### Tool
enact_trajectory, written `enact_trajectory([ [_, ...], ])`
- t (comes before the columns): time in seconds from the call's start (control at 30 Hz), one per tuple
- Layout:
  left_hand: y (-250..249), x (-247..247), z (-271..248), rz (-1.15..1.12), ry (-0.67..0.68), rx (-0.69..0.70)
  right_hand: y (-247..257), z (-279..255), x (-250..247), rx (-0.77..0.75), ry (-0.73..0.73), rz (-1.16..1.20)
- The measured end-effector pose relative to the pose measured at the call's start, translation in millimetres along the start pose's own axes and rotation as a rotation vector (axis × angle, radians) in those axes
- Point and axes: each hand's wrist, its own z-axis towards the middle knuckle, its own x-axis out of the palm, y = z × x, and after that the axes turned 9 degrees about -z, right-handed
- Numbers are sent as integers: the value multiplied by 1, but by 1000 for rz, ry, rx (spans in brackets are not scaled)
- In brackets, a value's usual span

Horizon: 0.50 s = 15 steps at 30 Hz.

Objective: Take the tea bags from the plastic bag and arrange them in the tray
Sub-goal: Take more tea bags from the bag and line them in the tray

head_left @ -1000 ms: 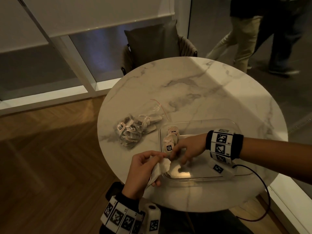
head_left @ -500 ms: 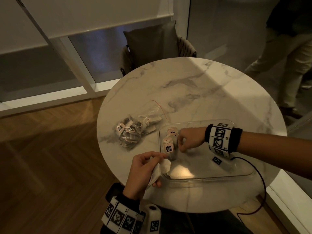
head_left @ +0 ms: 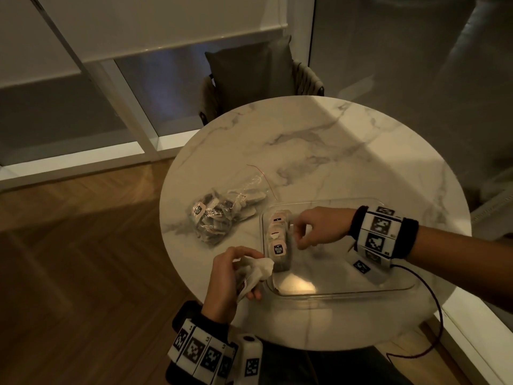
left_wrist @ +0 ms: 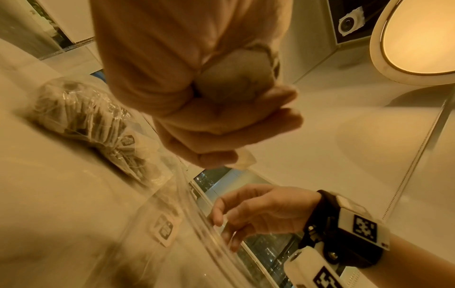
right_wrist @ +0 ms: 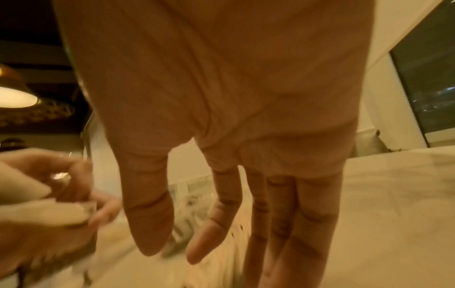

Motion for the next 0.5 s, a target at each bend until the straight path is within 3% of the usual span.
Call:
enact_trajectory([
  [0.17, -10, 16, 4, -52, -3, 29, 19, -26, -7, -97, -152, 392],
  [0.4, -21, 35, 4, -47, 74, 136, 35, -41, 19, -110, -179, 811],
  [0.5, -19, 37, 5, -35, 92, 153, 29, -43, 26, -78, -317, 942],
])
